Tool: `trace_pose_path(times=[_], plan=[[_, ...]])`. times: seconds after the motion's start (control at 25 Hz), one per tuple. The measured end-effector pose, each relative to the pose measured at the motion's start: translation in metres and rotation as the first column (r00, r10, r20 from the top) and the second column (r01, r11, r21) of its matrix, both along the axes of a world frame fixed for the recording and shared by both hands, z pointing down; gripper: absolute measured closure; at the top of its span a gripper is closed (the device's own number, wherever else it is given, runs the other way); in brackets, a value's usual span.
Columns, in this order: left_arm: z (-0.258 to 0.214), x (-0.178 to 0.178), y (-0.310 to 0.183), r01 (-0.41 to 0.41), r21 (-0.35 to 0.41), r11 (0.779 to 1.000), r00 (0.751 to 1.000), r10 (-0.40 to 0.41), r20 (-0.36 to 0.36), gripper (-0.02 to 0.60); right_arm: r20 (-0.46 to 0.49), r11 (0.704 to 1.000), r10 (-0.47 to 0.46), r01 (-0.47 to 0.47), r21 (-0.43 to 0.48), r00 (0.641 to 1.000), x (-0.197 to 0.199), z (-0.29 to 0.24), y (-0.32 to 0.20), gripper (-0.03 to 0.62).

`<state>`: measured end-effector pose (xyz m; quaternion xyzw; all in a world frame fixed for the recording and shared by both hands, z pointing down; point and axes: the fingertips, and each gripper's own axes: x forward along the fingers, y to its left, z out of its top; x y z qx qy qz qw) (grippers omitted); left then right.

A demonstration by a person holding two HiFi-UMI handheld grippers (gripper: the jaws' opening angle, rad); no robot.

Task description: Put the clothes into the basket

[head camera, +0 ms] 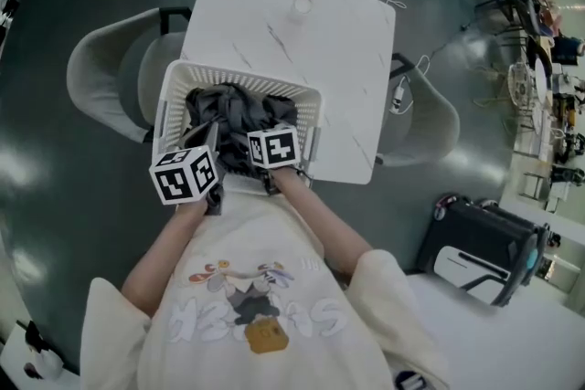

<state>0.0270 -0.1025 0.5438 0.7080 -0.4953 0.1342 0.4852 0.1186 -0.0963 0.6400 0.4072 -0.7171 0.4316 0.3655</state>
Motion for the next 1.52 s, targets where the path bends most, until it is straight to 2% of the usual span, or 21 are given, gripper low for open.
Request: trace_pose_path(times=[0.08,0.12,0.2,0.32,0.44,0.52,0.6,0.72,0.84,0.92,1.04,1.2,1.28,1.4,1.52], plan=[[0.008,0.002,0.006,0.001,-0.03,1.0,1.0,-0.002,-0.017,0.571,-0.024,0.999,-0.034,0.034,-0.032,0.999,0.0,0.023,0.0,0.12],[0.011,0.001,0.007,0.011,-0.042,0.999,1.0,-0.012,-0.025,0.571,-0.041,0.999,-0.041,0.039,-0.033,0.998,0.001,0.033,-0.001,0.142],[0.012,-0.002,0.007,0.019,-0.041,0.999,1.0,-0.02,-0.02,0.571,-0.066,1.0,-0.02,0.019,-0.02,0.998,0.007,0.047,-0.01,0.233],[0.011,0.002,0.005,-0.008,-0.019,1.0,1.0,0.008,0.004,0.571,-0.106,1.0,-0.001,0.001,0.004,0.994,0.015,0.055,-0.026,0.288],[0.01,0.004,0.006,-0.026,-0.019,0.999,1.0,0.026,0.005,0.571,-0.232,0.997,-0.064,0.071,0.019,0.971,0.026,0.061,-0.029,0.307],[0.011,0.005,0.006,-0.031,-0.028,0.999,1.0,0.031,0.002,0.571,-0.287,0.988,-0.104,0.131,0.076,0.952,0.025,0.058,-0.037,0.307],[0.012,0.004,0.006,-0.029,-0.035,0.999,1.0,0.029,0.0,0.571,-0.248,0.99,-0.085,0.109,0.085,0.965,0.02,0.051,-0.036,0.307],[0.011,0.002,0.004,-0.015,-0.035,0.999,1.0,0.015,-0.005,0.571,-0.19,0.998,-0.001,0.012,0.055,0.982,0.025,0.035,-0.023,0.306],[0.013,0.002,0.004,-0.011,-0.04,0.999,1.0,0.01,-0.012,0.571,-0.096,0.992,0.046,-0.034,0.121,0.994,0.019,0.003,-0.027,0.306],[0.014,0.005,0.004,-0.021,-0.044,0.999,1.0,0.02,-0.015,0.571,-0.035,0.99,0.072,-0.067,0.124,0.997,0.015,-0.012,-0.025,0.306],[0.012,0.008,0.004,-0.028,-0.041,0.999,0.999,0.027,-0.017,0.571,-0.003,0.988,0.1,-0.099,0.117,0.995,0.018,-0.026,-0.021,0.307],[0.008,0.007,0.002,-0.016,-0.021,1.0,1.0,0.016,-0.012,0.571,0.037,0.981,0.112,-0.117,0.152,0.993,0.021,-0.047,-0.021,0.313],[0.004,0.006,0.001,-0.013,-0.011,1.0,1.0,0.013,-0.009,0.571,0.073,0.975,0.109,-0.121,0.189,0.991,0.018,-0.06,-0.021,0.343],[-0.003,0.006,0.003,-0.007,0.003,1.0,1.0,0.007,-0.021,0.571,0.105,0.959,0.095,-0.119,0.257,0.99,0.013,-0.081,-0.023,0.461],[-0.016,0.008,0.005,-0.018,0.039,0.999,1.0,0.018,-0.009,0.571,0.129,0.947,0.091,-0.125,0.295,0.987,0.009,-0.099,-0.023,0.507]])
